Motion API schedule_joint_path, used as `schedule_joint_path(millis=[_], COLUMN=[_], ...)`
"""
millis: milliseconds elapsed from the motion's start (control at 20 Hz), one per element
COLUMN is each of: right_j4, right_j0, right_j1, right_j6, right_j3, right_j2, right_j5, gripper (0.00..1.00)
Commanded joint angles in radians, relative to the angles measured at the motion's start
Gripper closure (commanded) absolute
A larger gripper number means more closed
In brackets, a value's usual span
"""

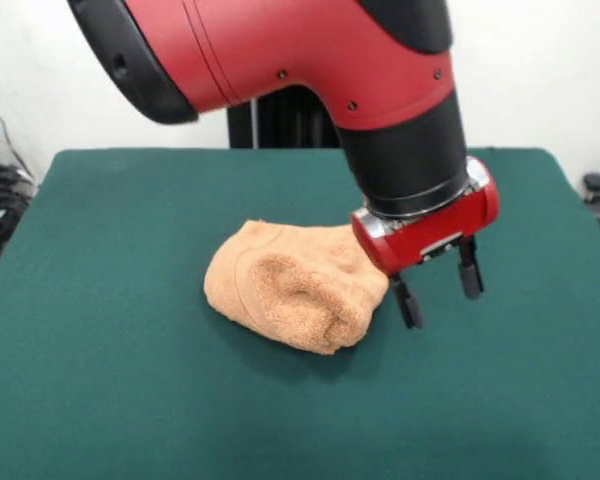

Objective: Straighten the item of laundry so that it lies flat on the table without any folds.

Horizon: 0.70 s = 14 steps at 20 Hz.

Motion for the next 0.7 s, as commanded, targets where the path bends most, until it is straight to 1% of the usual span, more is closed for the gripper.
schedule_joint_path(millis=[50,150,200,300,350,400,450,500,550,600,650,700], right_j4=[-0.02,-0.017,-0.023,-0.048,-0.058,-0.067,-0.07,-0.07,-0.066,-0.058,-0.051,-0.047], right_j0=[0.042,0.052,0.058,0.069,0.073,0.081,0.084,0.089,0.091,0.1,0.106,0.12], right_j1=[0.013,-0.031,-0.081,-0.178,-0.208,-0.248,-0.265,-0.293,-0.311,-0.342,-0.361,-0.404], right_j6=[-0.385,-0.37,-0.342,-0.27,-0.246,-0.197,-0.17,-0.113,-0.081,-0.008,0.033,0.113], right_j3=[-0.081,-0.083,-0.067,-0.024,-0.009,0.014,0.024,0.046,0.057,0.079,0.091,0.118], right_j2=[0.074,0.06,0.047,0.017,0.009,-0.007,-0.014,-0.031,-0.041,-0.068,-0.085,-0.122], right_j5=[0.236,0.282,0.289,0.252,0.237,0.218,0.21,0.19,0.186,0.177,0.174,0.154], gripper=[0.0,0.0,0.0,0.0,0.0,0.0,0.0,0.0,0.0,0.0,0.0,0.0])
